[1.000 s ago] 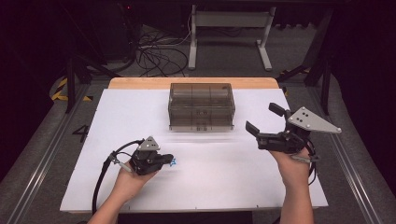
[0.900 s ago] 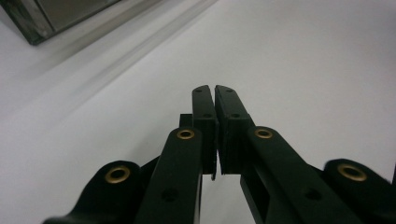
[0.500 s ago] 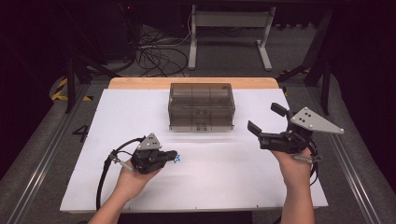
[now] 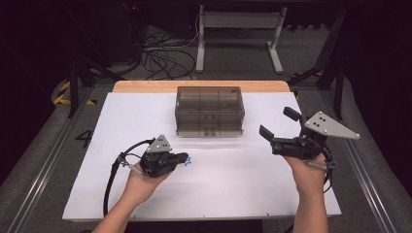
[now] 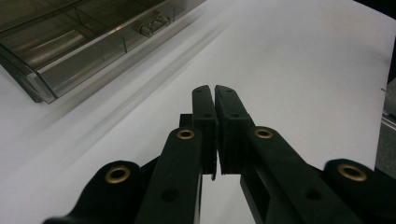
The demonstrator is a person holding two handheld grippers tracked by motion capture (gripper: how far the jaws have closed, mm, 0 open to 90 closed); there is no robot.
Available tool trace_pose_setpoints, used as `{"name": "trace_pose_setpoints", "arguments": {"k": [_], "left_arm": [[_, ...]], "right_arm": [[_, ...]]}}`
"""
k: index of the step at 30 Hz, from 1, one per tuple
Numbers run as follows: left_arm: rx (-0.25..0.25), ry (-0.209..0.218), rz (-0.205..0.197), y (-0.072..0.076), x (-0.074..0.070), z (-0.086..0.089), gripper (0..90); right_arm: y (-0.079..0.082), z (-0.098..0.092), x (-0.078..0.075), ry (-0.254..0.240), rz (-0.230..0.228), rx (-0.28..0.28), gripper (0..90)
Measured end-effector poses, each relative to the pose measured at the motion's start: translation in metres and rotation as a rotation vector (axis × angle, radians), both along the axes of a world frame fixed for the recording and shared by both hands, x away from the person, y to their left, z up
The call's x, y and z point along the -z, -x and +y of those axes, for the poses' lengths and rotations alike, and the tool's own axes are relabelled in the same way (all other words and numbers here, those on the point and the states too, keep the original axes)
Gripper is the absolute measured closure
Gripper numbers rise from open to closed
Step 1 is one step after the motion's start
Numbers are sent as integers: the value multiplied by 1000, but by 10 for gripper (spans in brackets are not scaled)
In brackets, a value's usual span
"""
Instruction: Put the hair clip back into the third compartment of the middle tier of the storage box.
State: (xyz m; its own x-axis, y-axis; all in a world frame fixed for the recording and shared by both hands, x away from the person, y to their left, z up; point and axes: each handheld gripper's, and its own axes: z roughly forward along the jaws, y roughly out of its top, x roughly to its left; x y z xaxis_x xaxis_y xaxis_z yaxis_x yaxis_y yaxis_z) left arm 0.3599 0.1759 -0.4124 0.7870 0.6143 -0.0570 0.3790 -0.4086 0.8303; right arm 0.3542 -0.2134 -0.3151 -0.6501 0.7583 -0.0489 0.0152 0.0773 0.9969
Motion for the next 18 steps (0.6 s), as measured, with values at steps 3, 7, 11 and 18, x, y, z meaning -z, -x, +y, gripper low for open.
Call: {"name": "trace_pose_setpoints", "arguments": {"k": [3, 7, 11, 18], "left_arm": [[4, -3, -5, -1, -3, -2, 877], [6, -1, -17, -2, -8, -6, 878], [7, 8, -22, -7, -13, -10, 878], [12, 11, -34, -17, -20, -20, 878]], "right_arm": [[0, -1, -1, -10, 1, 1, 41], [0, -1, 0, -10, 1, -1, 42], [0, 0, -1, -12, 0, -1, 46], [1, -3, -1, -19, -1, -5, 46]]}}
